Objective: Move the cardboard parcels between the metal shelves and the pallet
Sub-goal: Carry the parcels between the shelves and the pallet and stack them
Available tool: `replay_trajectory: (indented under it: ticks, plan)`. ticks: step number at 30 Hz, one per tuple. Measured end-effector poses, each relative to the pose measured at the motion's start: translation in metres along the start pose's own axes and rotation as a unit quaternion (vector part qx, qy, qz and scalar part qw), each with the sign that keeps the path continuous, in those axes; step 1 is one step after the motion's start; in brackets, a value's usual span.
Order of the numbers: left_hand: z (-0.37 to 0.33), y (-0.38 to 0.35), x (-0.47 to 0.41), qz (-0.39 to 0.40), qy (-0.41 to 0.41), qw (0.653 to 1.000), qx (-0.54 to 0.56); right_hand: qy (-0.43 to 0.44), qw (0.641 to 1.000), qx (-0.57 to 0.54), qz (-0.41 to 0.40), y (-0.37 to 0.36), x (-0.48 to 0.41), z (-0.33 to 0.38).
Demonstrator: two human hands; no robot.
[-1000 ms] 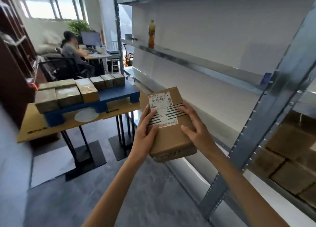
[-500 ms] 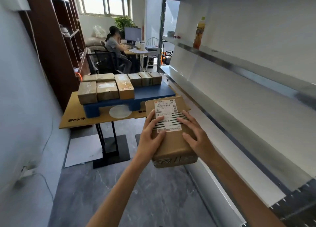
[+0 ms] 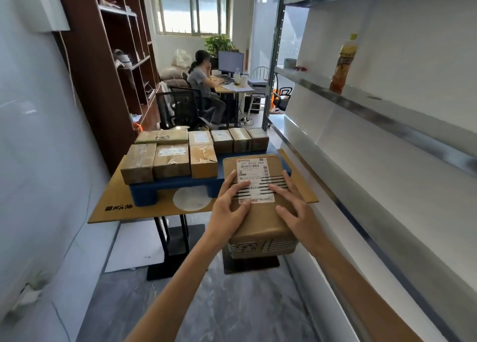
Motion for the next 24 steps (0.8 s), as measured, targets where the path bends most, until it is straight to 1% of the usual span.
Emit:
replay_trajectory:
  ticks: [10,15,19,24]
  plan:
    - [0.080,0.016,-0.104,-0.018,0.048,0.999,-0.014,0.010,0.999,-0.026,0.023,-0.006,-0.123,-0.076]
    - [0.125,0.031,-0.174,-0.012,0.056,0.998,-0.009,0.014,1.000,-0.012,0.018,-0.007,-0.205,-0.118]
    - [0.160,0.043,-0.233,-0.010,0.068,0.998,-0.006,0.006,0.999,-0.027,0.029,-0.005,-0.270,-0.150]
    - [0.192,0.048,-0.299,0.000,0.074,0.997,-0.030,-0.001,0.999,-0.046,0.017,0.006,-0.333,-0.183]
Point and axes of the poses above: each hand's wrist, its own x-axis away from the middle knuckle, its own y-axis out of the back of the hand, z = x × y, the point moved 7 cm from there along -x, towards the middle knuckle, and after that the axes turned 10 degrees about z, right-handed, at the moved point
